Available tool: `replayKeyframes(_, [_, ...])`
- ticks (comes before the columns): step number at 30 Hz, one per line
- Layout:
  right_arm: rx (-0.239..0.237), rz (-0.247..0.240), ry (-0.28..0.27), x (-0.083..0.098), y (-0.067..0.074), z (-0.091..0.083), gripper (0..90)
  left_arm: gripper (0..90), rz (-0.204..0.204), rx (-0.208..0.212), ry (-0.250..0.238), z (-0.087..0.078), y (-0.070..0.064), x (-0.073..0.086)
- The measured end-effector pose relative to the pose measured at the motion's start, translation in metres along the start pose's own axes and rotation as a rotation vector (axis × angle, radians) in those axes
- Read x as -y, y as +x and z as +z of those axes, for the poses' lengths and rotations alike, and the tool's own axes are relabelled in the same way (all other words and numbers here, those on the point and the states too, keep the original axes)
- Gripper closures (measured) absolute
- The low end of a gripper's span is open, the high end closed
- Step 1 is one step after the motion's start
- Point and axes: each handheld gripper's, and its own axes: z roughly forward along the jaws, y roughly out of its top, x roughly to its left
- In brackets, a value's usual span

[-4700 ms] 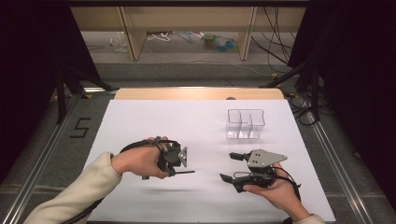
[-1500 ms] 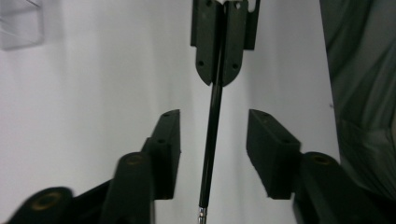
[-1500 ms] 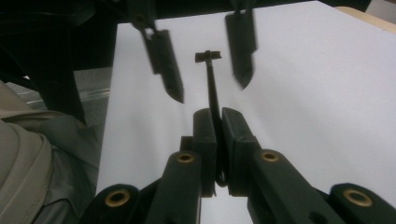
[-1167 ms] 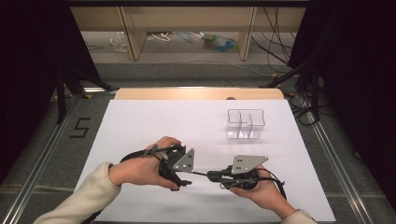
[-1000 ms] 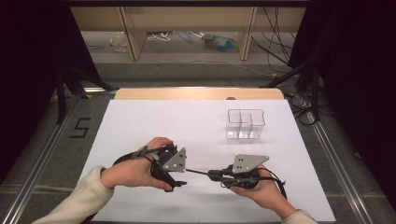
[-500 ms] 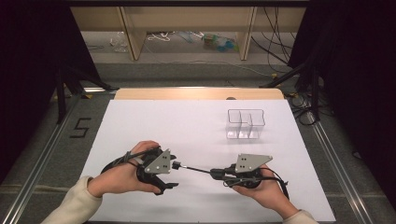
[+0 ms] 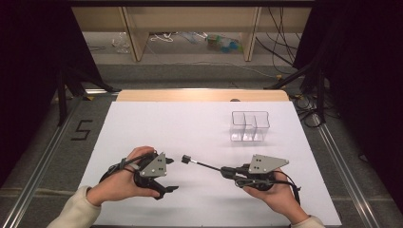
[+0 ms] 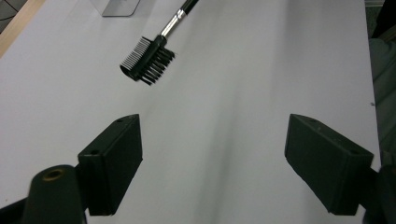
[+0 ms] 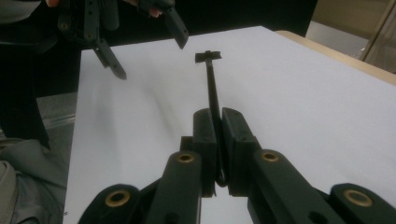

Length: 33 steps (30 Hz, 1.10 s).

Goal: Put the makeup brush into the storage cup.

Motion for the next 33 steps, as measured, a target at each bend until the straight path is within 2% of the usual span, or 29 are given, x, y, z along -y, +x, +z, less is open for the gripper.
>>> replayKeyframes(1, [0.01, 0.003, -0.025, 0.0, 0.0, 0.0, 85.5, 19.2, -0.005, -0.001, -0.003, 0.001, 0.0, 0.0])
replayKeyframes(3, [0.016, 0.007, -0.027, -0.001, -0.001, -0.002, 85.5, 19.5, -0.015, 0.0, -0.008, 0.003, -0.001, 0.001])
replayKeyframes(7, [0.042, 0.023, -0.067, -0.001, -0.002, -0.005, 85.5, 19.9, -0.018, 0.009, -0.011, 0.006, 0.0, 0.002])
replayKeyframes(8, [0.043, 0.027, -0.084, -0.001, -0.003, -0.005, 85.5, 20.2, -0.045, 0.009, -0.037, 0.008, -0.001, 0.002])
replayKeyframes(9, [0.05, 0.03, -0.082, -0.002, -0.003, -0.007, 85.5, 20.3, -0.054, 0.017, -0.041, 0.008, -0.001, 0.002])
replayKeyframes(12, [0.07, 0.048, -0.126, -0.002, -0.003, -0.007, 85.5, 21.0, -0.077, 0.02, -0.068, 0.012, -0.001, 0.002])
replayKeyframes(15, [0.069, 0.054, -0.136, -0.003, -0.004, -0.008, 85.5, 22.0, -0.104, 0.038, -0.088, 0.014, -0.001, 0.001])
replayKeyframes(23, [0.076, 0.059, -0.155, -0.004, -0.003, -0.008, 85.5, 22.5, -0.123, 0.047, -0.1, 0.018, -0.002, 0.001])
replayKeyframes(27, [0.082, 0.063, -0.158, -0.004, -0.002, -0.008, 85.5, 22.5, -0.123, 0.059, -0.098, 0.019, -0.003, 0.001])
replayKeyframes(32, [0.089, 0.067, -0.192, -0.004, -0.003, -0.007, 85.5, 22.5, -0.122, 0.06, -0.099, 0.019, -0.003, 0.001])
replayKeyframes(33, [0.095, 0.065, -0.182, -0.005, -0.003, -0.009, 85.5, 22.6, -0.123, 0.061, -0.1, 0.019, -0.003, 0.001])
